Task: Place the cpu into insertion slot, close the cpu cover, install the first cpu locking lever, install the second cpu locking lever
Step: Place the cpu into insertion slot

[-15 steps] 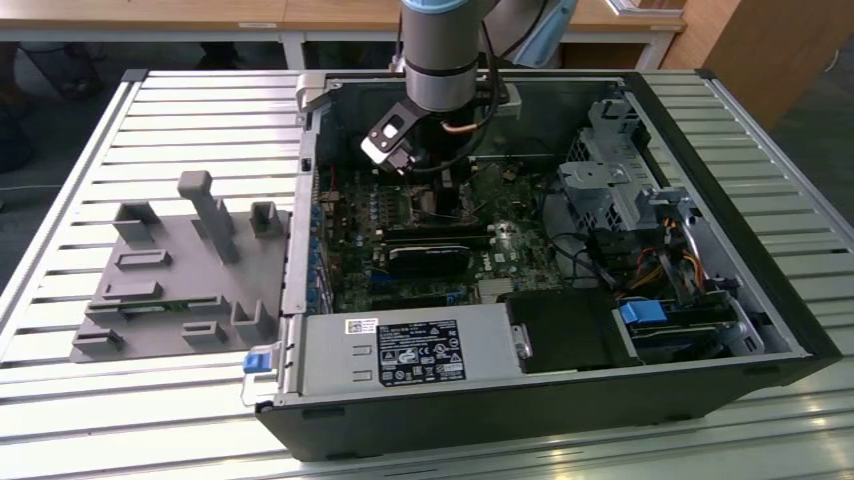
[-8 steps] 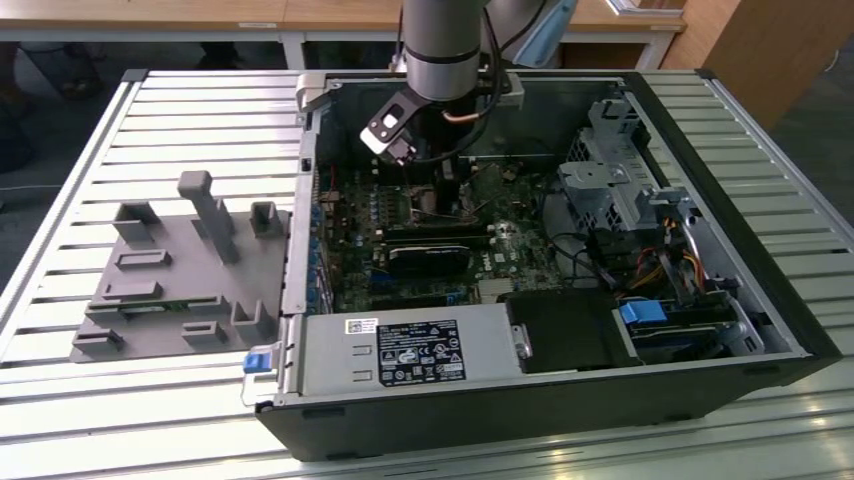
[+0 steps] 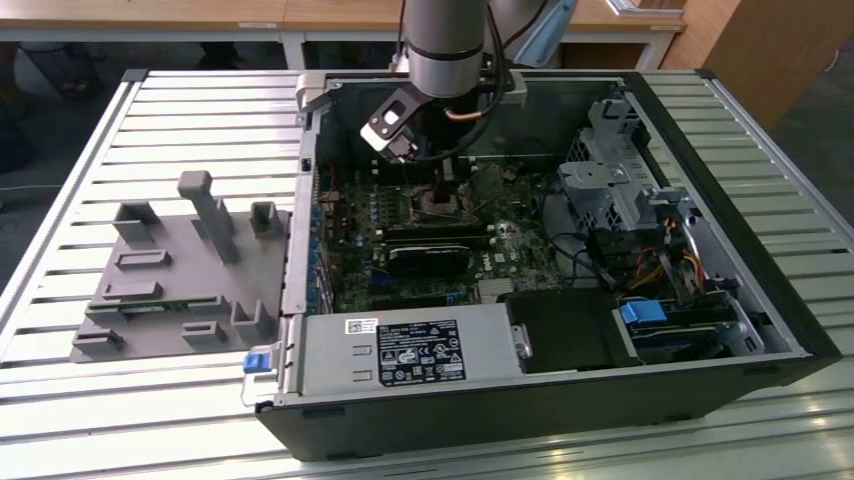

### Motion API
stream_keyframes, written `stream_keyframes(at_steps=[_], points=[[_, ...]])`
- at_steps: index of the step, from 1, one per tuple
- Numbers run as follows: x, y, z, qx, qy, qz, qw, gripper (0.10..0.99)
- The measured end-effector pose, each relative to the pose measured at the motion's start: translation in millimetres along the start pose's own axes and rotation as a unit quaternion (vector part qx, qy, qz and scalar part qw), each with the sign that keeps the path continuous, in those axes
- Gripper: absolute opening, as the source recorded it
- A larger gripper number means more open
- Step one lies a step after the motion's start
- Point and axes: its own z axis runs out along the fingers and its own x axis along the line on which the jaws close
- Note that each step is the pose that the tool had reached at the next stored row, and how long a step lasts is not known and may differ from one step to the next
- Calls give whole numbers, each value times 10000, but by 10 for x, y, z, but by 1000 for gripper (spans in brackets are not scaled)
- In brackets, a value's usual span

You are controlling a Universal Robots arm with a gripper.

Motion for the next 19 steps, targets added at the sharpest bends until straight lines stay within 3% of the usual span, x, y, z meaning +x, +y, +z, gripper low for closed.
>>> stream_keyframes(at_steps=[1,3,4,5,19], points=[[-2,4,-2,10,3,0,10000,302],[-4,11,-5,30,6,0,10000,180],[-5,13,-8,36,5,0,10000,180],[-5,13,-13,40,4,1,10000,122],[-5,17,-61,58,11,1,10000,106]])
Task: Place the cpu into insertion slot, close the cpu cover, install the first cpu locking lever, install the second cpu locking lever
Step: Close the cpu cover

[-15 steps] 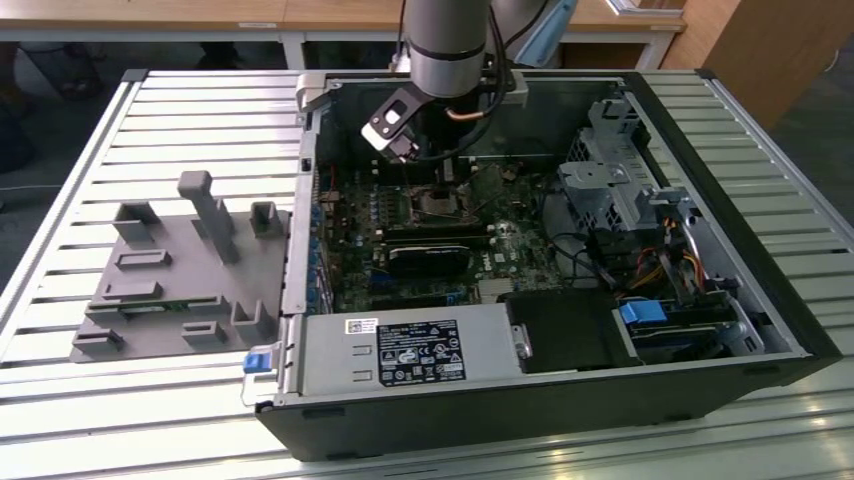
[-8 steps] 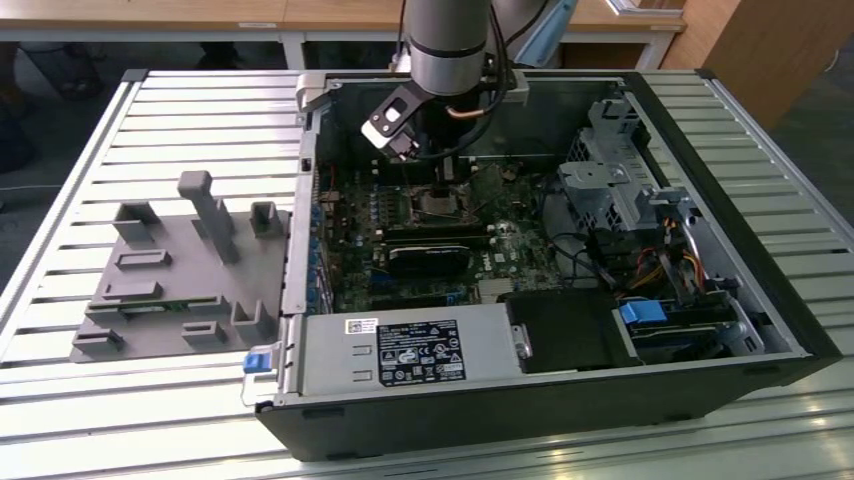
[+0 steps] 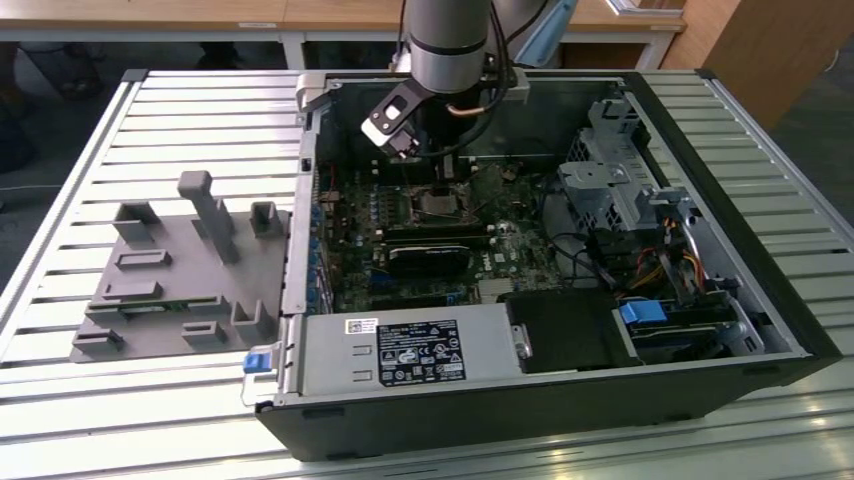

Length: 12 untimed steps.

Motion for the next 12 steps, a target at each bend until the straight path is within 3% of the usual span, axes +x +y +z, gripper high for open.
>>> stream_keyframes(at_steps=[12], points=[[1,4,-88,8,8,1,10000,106]])
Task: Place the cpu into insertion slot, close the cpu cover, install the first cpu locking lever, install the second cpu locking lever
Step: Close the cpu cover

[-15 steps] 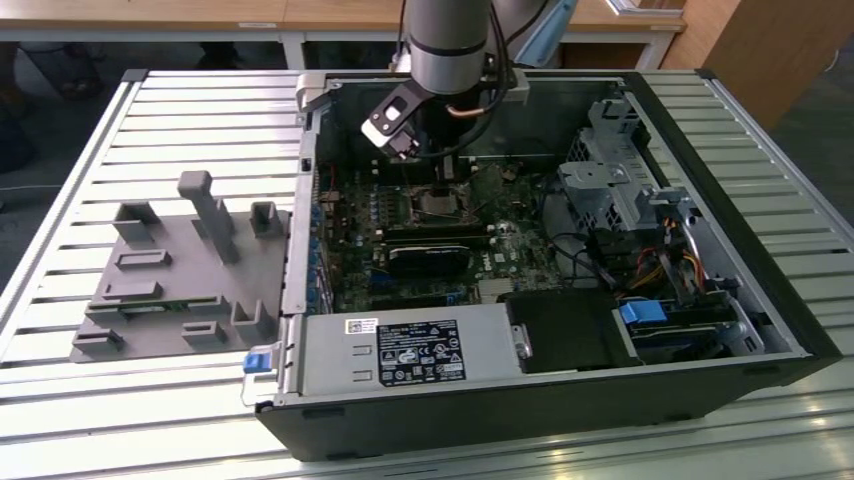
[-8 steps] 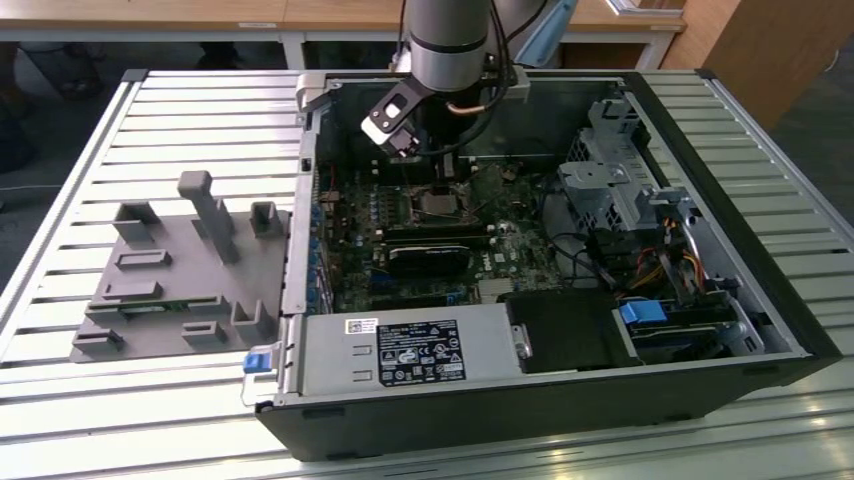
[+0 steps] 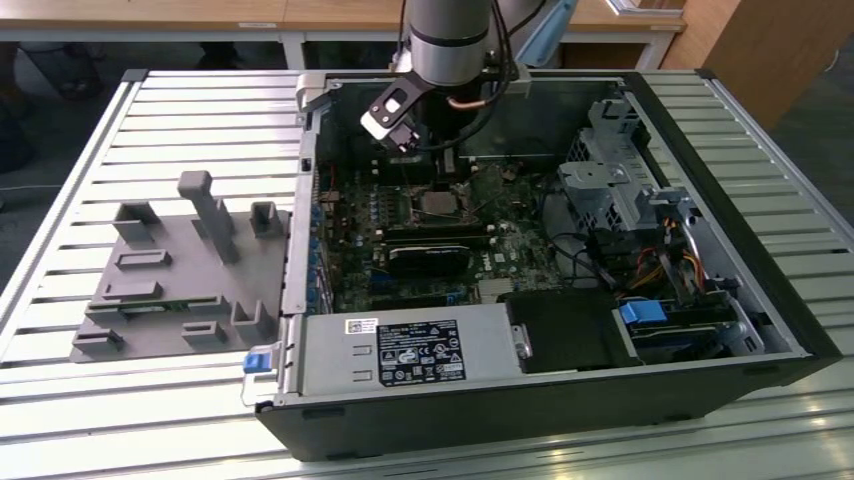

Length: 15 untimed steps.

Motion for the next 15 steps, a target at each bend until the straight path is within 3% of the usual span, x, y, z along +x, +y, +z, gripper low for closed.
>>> stream_keyframes(at_steps=[7,12,15], points=[[1,4,-93,4,0,0,10000,106],[2,10,-206,6,9,0,10000,106],[-4,11,-224,7,16,0,10000,106]])
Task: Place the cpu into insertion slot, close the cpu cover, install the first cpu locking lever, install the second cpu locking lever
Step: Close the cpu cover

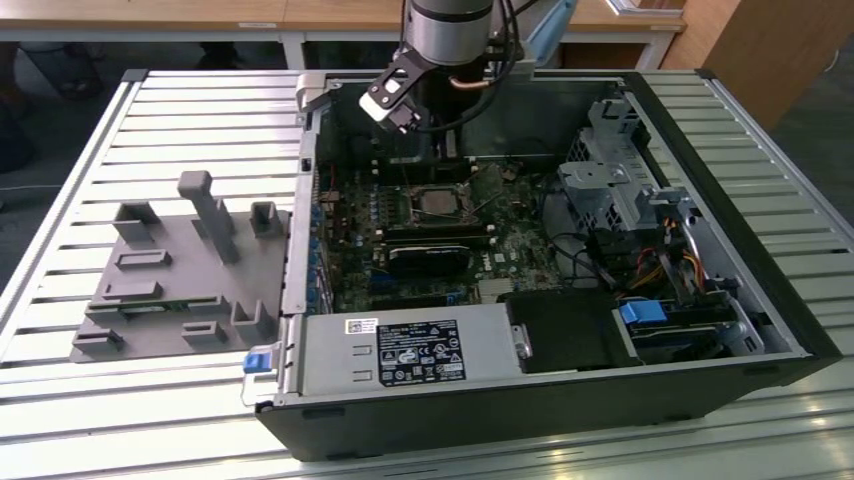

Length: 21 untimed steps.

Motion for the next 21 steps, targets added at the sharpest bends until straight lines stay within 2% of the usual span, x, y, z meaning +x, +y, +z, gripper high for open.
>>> stream_keyframes(at_steps=[7,8,9,11,12,16,21], points=[[-96,2,-2,0,4,1,10000,106],[-103,3,-2,1,24,1,10000,106],[-105,6,-2,2,69,4,10000,106],[-106,18,-2,6,186,8,9998,106],[-106,24,-11,10,206,9,9998,106],[-104,56,-42,29,211,10,9998,106],[-102,201,-38,55,211,11,9998,106]])
